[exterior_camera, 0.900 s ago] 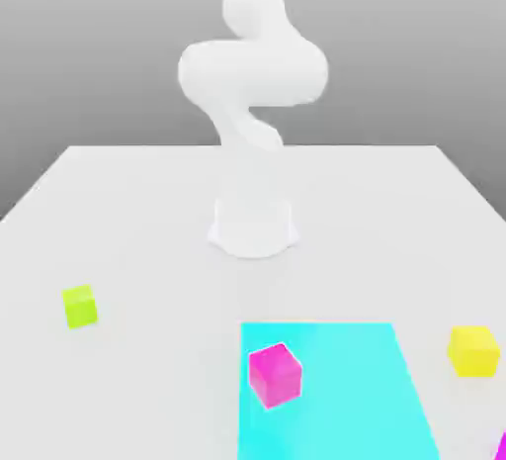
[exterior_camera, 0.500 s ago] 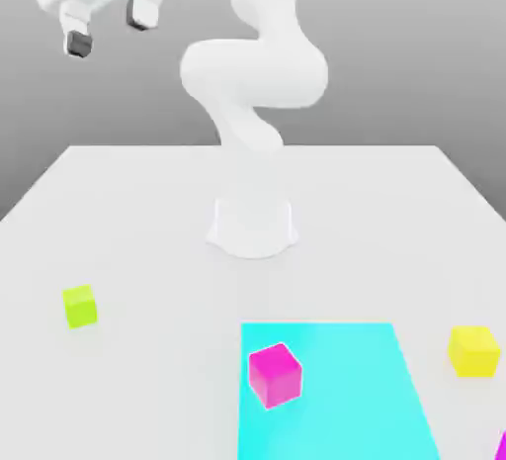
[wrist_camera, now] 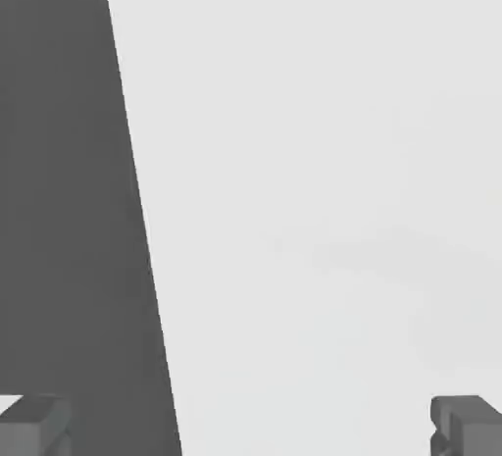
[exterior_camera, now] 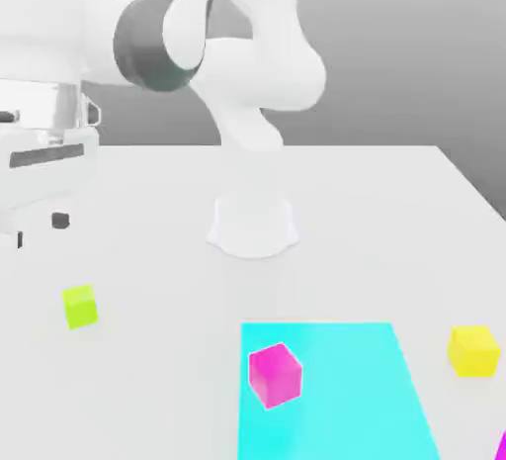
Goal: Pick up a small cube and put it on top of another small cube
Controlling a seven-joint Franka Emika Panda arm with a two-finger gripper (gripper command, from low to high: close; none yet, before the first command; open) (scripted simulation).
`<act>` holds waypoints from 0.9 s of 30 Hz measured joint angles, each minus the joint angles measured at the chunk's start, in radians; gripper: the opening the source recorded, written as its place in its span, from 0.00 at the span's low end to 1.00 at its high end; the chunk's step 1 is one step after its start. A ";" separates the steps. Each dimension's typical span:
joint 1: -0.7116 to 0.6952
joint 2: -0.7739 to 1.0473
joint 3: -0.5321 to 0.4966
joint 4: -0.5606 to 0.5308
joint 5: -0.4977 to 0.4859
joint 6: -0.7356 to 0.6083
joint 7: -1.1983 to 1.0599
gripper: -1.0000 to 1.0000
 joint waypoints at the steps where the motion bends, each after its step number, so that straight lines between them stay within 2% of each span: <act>1: -0.016 0.020 -0.004 -0.013 -0.004 0.014 0.048 0.50; 11: -0.186 0.221 -0.072 -0.138 -0.104 0.161 0.548 0.50; 15: -0.190 0.343 -0.059 -0.123 -0.077 0.259 0.554 0.50; 18: -0.228 0.442 -0.013 -0.105 -0.044 0.338 0.531 0.50; 19: -0.243 0.473 0.004 -0.100 -0.037 0.363 0.527 0.00; 27: -0.237 0.458 -0.003 -0.102 -0.042 0.353 0.530 0.00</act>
